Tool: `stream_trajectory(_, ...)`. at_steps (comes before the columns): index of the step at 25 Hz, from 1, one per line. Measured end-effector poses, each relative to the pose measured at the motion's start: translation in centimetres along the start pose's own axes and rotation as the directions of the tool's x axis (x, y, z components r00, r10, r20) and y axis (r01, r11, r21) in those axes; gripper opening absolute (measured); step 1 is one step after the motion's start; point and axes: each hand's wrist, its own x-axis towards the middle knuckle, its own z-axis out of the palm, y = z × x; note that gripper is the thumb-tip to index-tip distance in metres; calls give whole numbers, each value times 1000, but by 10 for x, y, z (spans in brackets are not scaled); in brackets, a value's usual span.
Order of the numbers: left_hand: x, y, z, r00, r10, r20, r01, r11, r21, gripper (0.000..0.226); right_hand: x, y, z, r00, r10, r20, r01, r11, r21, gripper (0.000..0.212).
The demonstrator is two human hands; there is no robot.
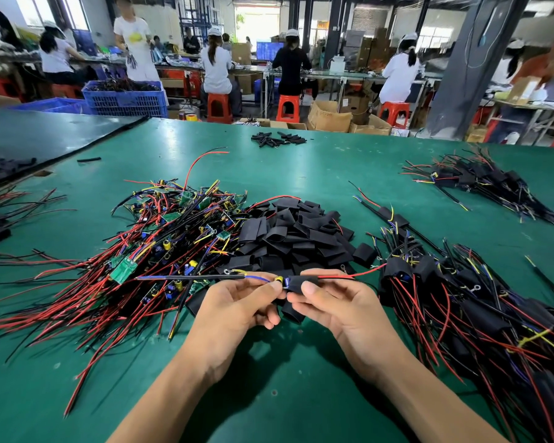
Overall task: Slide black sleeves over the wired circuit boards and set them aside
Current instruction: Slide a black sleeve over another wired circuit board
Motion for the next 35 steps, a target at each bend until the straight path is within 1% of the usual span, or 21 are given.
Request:
stream_trajectory(2,0,0,1,1000,7,6,-7,1000,4,8,-1,1,1,1000,-22,-20,22,1000,-13,20)
stream_trajectory(3,0,0,1,1000,9,9,-9,1000,7,9,-2,1,2,999,-28,-29,28,1000,-11,15)
stream_trajectory(5,0,0,1,1000,18,13,-18,1000,18,19,-3,2,3,999,-30,-44,30,1000,-3,8)
stream_trajectory(6,0,0,1,1000,24,15,-24,999,25,23,-3,2,3,999,-25,-47,25,1000,-1,8)
stream_trajectory(8,-1,0,2,999,37,21,-38,999,37,27,-2,4,2,999,-6,-43,7,1000,18,16)
stream_trajectory(10,-1,1,2,999,42,25,-43,998,42,28,-2,4,3,999,35,-26,-33,996,83,18)
stream_trajectory(12,-2,2,3,999,43,29,-44,999,29,23,-2,3,4,997,82,-5,-80,982,171,13)
stream_trajectory(15,-4,2,6,997,68,31,-70,996,48,9,-1,3,6,991,130,-17,-122,961,247,3)
stream_trajectory(18,-3,0,6,995,99,-8,-98,991,88,4,0,5,4,986,166,-17,-152,938,311,4)
stream_trajectory(21,-1,-1,5,993,112,-48,-105,987,122,4,0,8,3,989,151,-1,-145,954,262,14)
stream_trajectory(24,0,-3,5,989,133,-59,-122,979,164,6,1,10,2,996,82,-18,-79,989,128,14)
stream_trajectory(26,-1,-4,5,990,126,-58,-118,986,119,11,1,12,1,1000,20,-23,-20,1000,11,18)
stream_trajectory(28,-2,-3,4,994,97,-50,-95,995,37,21,0,14,1,999,-20,-25,19,999,-48,25)
stream_trajectory(30,-2,-2,4,998,57,-22,-57,998,-32,28,0,15,3,998,-48,-31,47,998,-40,30)
stream_trajectory(32,-2,-1,4,1000,14,-10,-15,995,-96,25,0,13,5,996,-68,-61,68,998,-5,34)
stream_trajectory(33,-2,-1,4,1000,-5,-14,4,992,-124,22,0,11,5,995,-71,-74,72,997,14,34)
stream_trajectory(35,-2,-1,4,999,-29,-29,24,988,-153,18,0,7,7,995,-56,-86,61,997,46,25)
